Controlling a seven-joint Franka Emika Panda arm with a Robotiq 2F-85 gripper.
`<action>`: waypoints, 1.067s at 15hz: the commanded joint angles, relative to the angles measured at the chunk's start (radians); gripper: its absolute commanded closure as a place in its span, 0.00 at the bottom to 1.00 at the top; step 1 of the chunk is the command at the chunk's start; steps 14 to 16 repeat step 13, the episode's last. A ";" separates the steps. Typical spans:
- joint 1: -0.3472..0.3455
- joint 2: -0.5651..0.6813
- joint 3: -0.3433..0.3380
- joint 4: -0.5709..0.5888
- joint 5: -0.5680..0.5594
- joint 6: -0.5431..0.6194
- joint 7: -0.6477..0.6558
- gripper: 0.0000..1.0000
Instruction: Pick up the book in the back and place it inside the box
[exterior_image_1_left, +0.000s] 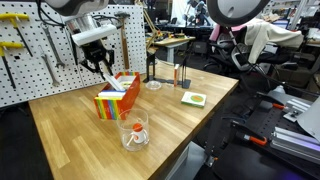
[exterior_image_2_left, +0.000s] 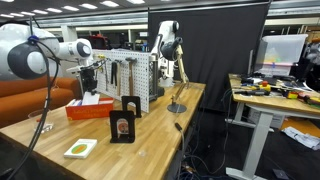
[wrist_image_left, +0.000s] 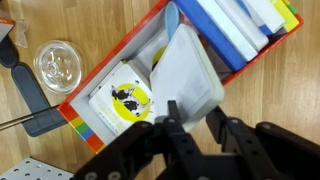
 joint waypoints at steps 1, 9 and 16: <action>-0.006 -0.004 0.009 0.000 0.014 0.015 0.018 0.33; 0.001 -0.015 -0.001 -0.001 0.001 0.020 0.017 0.03; 0.002 -0.018 -0.001 -0.004 0.001 0.020 0.017 0.01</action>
